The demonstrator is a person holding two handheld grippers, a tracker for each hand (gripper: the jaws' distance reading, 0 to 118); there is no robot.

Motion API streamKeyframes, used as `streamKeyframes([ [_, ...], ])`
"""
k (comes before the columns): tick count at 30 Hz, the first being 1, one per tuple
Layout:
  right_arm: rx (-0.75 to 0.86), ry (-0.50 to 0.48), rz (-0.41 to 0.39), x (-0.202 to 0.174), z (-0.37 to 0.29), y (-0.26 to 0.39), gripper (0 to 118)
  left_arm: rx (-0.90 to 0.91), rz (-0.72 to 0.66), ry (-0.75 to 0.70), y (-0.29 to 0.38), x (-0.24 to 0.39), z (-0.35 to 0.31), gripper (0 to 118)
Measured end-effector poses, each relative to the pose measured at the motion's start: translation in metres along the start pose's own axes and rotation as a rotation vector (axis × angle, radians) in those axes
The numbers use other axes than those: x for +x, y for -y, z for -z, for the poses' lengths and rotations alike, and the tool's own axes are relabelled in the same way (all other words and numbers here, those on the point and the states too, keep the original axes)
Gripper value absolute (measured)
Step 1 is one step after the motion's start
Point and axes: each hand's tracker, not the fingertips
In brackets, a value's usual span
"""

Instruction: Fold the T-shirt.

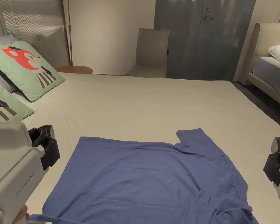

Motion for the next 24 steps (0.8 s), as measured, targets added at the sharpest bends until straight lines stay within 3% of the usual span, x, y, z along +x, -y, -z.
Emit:
streamKeyframes([
  [4,-0.041,0.002,0.005,0.001,0.001,0.013,0,-0.069,-0.012,-0.006,0.013,-0.02,0.005,0],
  [10,-0.142,-0.007,0.009,-0.001,0.003,0.038,0,-0.324,-0.061,-0.017,0.062,-0.061,0.022,0],
  [12,-0.173,-0.015,-0.003,-0.001,0.003,0.048,0,-0.4,-0.111,-0.025,0.082,-0.073,0.025,7],
  [15,-0.214,-0.021,-0.009,-0.003,0.003,0.06,0,-0.52,-0.154,-0.044,0.11,-0.091,0.036,104],
  [16,-0.227,-0.019,-0.014,-0.003,0.004,0.064,0,-0.516,-0.176,-0.022,0.118,-0.094,0.035,108],
  [22,-0.303,-0.009,-0.005,0.001,0.006,0.084,0,-0.634,-0.173,-0.048,0.154,-0.105,0.058,105],
  [24,-0.322,-0.004,0.005,0.003,0.005,0.089,0,-0.675,-0.182,-0.031,0.164,-0.105,0.064,93],
])
